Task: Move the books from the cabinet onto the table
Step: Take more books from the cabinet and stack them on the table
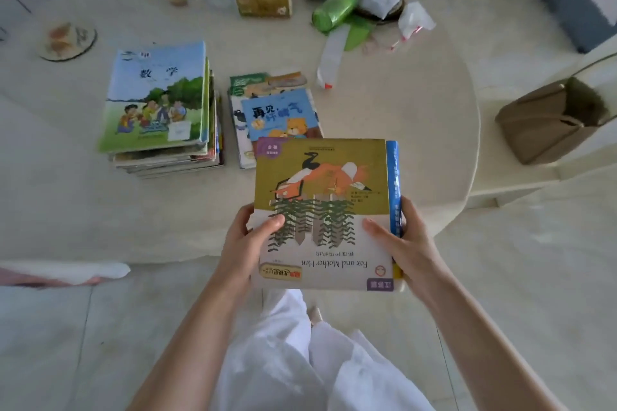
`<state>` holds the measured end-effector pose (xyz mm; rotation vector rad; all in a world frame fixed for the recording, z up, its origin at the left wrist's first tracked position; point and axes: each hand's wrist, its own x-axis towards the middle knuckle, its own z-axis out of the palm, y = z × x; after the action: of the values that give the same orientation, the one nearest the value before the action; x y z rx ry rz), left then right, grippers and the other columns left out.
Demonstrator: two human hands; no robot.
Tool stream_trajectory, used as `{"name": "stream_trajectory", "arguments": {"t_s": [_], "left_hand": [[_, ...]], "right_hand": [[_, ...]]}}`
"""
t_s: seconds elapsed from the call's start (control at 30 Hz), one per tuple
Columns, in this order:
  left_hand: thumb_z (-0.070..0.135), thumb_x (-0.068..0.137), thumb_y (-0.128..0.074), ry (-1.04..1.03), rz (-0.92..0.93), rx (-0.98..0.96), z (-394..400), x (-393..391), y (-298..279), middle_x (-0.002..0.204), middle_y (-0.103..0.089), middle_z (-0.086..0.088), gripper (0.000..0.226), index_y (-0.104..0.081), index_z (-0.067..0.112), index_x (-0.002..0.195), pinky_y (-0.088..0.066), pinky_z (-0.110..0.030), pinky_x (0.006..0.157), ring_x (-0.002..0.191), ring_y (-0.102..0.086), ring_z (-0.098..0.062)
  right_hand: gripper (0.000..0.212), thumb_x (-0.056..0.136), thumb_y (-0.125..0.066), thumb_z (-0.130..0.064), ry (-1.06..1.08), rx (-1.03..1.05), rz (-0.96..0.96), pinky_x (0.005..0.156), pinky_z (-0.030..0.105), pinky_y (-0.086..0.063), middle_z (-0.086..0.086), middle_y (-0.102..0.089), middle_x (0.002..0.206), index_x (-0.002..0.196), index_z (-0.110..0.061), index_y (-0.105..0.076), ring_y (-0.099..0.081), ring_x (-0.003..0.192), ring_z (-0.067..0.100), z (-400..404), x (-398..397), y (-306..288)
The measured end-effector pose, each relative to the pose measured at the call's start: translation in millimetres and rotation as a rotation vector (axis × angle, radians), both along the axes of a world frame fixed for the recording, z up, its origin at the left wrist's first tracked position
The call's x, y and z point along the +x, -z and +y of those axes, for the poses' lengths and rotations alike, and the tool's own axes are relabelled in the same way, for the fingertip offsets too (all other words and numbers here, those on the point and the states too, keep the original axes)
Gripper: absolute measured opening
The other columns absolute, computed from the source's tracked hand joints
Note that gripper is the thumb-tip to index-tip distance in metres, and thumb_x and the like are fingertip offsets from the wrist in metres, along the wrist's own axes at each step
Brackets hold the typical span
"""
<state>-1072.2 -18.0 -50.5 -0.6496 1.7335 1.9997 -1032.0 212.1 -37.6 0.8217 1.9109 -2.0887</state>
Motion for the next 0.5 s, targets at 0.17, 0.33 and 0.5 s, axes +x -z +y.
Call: {"name": "stream_trajectory", "arguments": {"t_s": [0.17, 0.33, 0.5], "left_hand": [[0.007, 0.085, -0.068, 0.011, -0.017, 0.033, -17, -53, 11, 0.101, -0.073, -0.018, 0.034, -0.058, 0.016, 0.116, -0.058, -0.051, 0.075, 0.088, -0.071, -0.039], [0.006, 0.074, -0.077, 0.146, 0.017, 0.039, -38, -104, 18, 0.108, -0.073, -0.013, 0.051, -0.055, 0.015, 0.119, -0.054, -0.052, 0.086, 0.096, -0.070, -0.037], [-0.006, 0.073, -0.076, 0.276, 0.093, -0.056, -55, -145, 34, 0.104, -0.075, 0.000, 0.058, -0.054, 0.024, 0.118, -0.058, -0.027, 0.079, 0.093, -0.072, -0.016]], "right_hand": [[0.054, 0.076, -0.073, 0.001, -0.046, -0.158, -0.063, 0.073, 0.049, -0.059, 0.012, -0.073, 0.105, 0.123, -0.016, -0.052, -0.071, 0.091, 0.034, -3, -58, 2], [0.035, 0.077, -0.071, 0.004, -0.194, -0.115, -0.154, 0.084, 0.053, -0.055, 0.016, -0.073, 0.104, 0.110, -0.002, -0.064, -0.070, 0.094, 0.038, -4, -114, 12], [0.036, 0.070, -0.076, 0.009, -0.287, 0.059, -0.139, 0.085, 0.049, -0.056, 0.007, -0.076, 0.097, 0.099, -0.011, -0.070, -0.070, 0.095, 0.033, -10, -161, 32]]}}
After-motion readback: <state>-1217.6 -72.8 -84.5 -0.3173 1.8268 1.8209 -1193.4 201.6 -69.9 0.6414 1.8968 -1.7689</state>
